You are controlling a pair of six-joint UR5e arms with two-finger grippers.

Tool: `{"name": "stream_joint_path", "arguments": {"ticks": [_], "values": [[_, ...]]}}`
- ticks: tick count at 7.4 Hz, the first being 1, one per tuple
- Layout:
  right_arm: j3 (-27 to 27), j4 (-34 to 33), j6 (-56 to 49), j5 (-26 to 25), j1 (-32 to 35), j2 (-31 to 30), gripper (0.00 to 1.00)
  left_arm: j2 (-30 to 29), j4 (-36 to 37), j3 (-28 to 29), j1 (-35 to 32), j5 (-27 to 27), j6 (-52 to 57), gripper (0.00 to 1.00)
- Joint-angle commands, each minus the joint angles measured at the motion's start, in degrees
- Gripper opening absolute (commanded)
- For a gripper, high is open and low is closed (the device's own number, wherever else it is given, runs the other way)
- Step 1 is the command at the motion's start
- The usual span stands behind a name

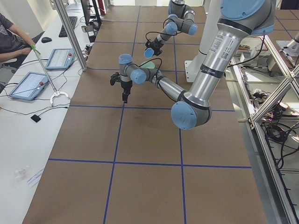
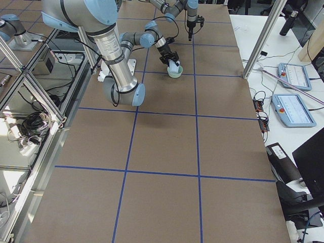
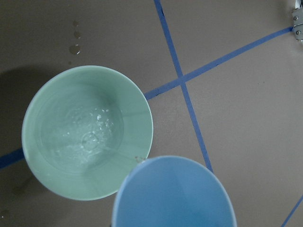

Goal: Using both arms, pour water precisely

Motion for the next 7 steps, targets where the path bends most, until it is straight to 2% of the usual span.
{"name": "stream_joint_path", "arguments": {"ticks": [1, 3, 4, 6, 7], "values": [[0.00, 2.96, 2.27, 0.00, 0.03, -0.52, 0.47, 0.00, 0.08, 0.00, 0.00, 0.00, -0.03, 0.99], [0.52, 8.56, 3.42, 0.00, 0.21, -2.53, 0.47, 0.00, 0.08, -0.09, 0.00, 0.00, -0.03, 0.99], [1.92, 9.29, 3.60, 0.17, 0.82, -2.54, 0.47, -0.09, 0.08, -0.17, 0.00, 0.00, -0.12, 0.99], [9.54, 11.30, 8.06, 0.79, 2.48, -8.22, 0.47, -0.17, 0.08, -0.44, 0.00, 0.00, -0.21, 0.99], [9.84, 17.84, 11.91, 0.88, 2.75, -11.91, 0.47, -0.26, 0.17, -0.53, 0.00, 0.00, -0.21, 0.99]]}}
